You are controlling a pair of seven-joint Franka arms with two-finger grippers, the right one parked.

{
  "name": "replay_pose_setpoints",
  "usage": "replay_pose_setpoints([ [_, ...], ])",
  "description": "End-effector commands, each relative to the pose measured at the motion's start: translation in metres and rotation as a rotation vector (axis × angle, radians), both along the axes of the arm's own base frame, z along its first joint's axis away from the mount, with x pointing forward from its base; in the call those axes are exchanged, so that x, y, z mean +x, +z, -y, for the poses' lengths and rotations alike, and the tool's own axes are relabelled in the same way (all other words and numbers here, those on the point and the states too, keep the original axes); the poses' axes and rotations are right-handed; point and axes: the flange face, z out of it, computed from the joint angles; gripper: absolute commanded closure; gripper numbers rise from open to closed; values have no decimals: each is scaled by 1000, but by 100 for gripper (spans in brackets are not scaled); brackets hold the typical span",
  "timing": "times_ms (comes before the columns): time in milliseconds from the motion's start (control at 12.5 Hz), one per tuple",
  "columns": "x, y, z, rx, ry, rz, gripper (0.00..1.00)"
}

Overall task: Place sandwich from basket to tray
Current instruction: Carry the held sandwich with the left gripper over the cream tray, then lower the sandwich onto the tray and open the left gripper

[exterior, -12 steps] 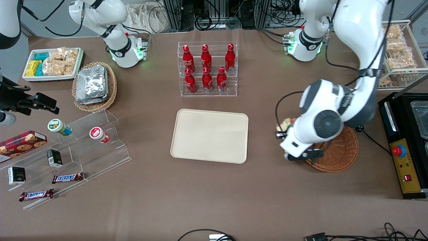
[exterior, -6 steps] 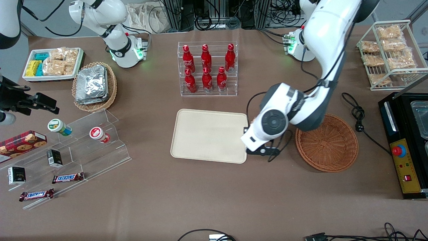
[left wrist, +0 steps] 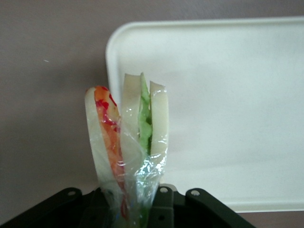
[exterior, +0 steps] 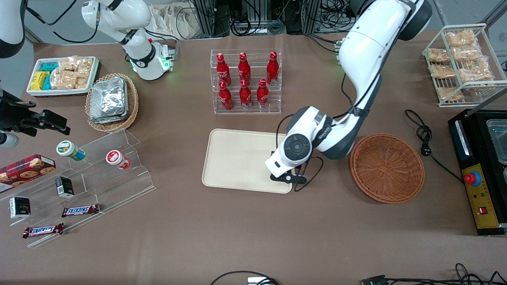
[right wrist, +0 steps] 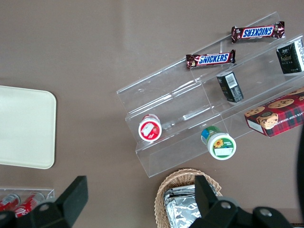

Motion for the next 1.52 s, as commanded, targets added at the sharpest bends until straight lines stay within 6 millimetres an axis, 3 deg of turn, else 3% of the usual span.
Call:
replay_pose_setpoints([
  [0,-6,-19,16,13,-16,-12,100],
  [241,-12,-41,18,28,-18,-41,100],
  [321,-12,-42,18,31,-11,-42,86],
  [481,-12,-40,18,34,-2,-38,0],
  [642,-10,-37,18,28,-7,-32,0],
  [883,3,-12,16,4,8,2,0],
  [1123,25,41,-4,-26,34,67,0],
  [1364,37,123,-35,-54,-65,137,0],
  [1444,40,146,-56,-41,-75,130,0],
])
